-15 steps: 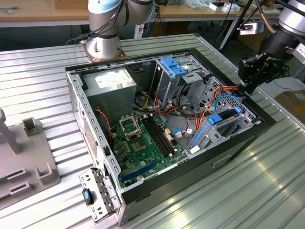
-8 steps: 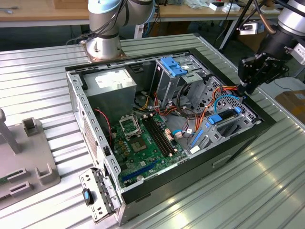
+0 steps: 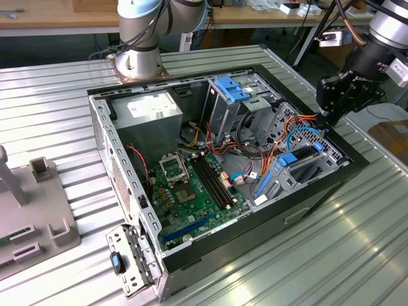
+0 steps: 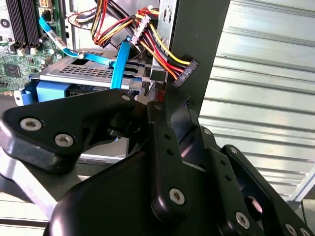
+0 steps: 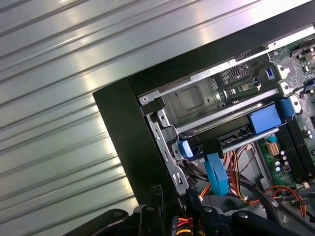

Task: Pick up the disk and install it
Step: 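Insert the first disk wire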

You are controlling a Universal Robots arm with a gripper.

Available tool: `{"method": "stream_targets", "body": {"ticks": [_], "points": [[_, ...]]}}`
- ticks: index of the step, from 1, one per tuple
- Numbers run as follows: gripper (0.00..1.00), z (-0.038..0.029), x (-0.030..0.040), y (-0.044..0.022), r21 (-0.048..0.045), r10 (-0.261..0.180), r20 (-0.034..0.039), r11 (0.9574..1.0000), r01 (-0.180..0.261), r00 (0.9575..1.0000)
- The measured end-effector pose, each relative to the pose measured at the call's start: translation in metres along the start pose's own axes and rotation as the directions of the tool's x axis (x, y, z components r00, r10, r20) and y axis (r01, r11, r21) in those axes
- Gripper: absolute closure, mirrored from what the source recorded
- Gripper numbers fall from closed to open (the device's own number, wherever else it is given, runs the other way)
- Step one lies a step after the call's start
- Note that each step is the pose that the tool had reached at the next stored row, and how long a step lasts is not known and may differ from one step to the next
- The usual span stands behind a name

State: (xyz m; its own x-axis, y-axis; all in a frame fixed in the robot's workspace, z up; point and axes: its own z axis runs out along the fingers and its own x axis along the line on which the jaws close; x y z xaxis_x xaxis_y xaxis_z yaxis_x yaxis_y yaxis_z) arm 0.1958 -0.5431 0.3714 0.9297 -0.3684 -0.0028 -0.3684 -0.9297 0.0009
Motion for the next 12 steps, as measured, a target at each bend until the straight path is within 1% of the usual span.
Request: {"method": "stream_targets", "body": {"ticks": [2, 3, 11, 12], "points": [[0.67, 0.0, -0.0036, 0.0012, 0.0, 0.0, 0.0, 1.0, 0.0, 1.0], [0.67, 0.0001, -0.0042, 0.0015, 0.0001, 0.0, 0.0, 1.0, 0.0, 1.0], [0.67, 0.0, -0.0049, 0.0017, -0.0001, 0.0, 0.0, 1.0, 0.0, 1.0], [0.67, 0.0, -0.0071, 0.0012, 0.0, 0.0, 0.0, 1.0, 0.0, 1.0]]}}
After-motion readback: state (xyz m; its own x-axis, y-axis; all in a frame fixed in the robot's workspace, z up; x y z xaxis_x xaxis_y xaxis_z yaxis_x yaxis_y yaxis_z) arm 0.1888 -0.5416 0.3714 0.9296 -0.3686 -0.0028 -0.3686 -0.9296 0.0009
